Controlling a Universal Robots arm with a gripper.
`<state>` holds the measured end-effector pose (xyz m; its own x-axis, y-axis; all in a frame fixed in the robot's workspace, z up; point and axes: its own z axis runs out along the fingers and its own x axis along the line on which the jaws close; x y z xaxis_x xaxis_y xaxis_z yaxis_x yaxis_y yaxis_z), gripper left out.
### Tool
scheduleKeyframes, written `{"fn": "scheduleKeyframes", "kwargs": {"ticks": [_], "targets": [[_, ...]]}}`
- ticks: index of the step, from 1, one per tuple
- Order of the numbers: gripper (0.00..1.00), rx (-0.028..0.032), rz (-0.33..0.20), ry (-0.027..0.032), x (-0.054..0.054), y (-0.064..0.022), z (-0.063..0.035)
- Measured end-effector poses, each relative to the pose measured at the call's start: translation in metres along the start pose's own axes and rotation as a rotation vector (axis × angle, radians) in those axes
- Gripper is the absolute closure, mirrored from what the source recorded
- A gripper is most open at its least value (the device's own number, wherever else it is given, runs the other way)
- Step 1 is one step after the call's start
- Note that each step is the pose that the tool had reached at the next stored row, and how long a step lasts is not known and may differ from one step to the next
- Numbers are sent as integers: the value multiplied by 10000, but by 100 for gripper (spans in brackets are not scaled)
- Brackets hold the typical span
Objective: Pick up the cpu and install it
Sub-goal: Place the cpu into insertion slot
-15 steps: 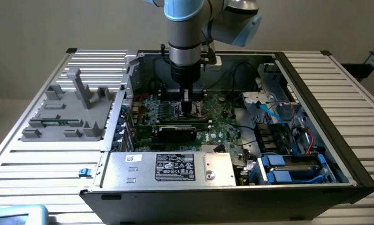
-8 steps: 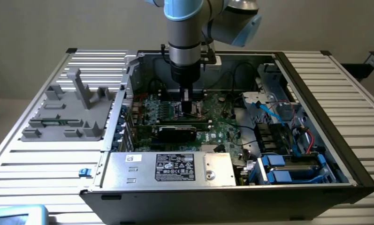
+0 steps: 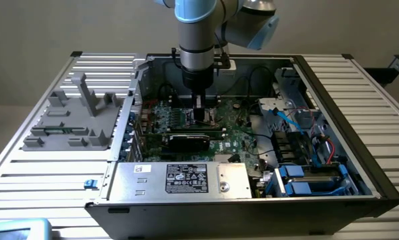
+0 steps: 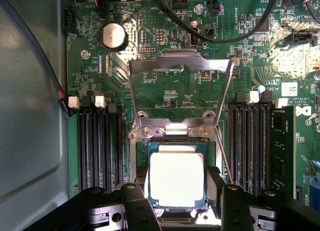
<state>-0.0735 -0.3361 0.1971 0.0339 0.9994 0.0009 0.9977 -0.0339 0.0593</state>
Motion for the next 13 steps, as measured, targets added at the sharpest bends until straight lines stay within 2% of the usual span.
{"fn": "scheduleKeyframes", "kwargs": {"ticks": [13], "targets": [[45, -22, -132, 12, 0, -1, 0]]}}
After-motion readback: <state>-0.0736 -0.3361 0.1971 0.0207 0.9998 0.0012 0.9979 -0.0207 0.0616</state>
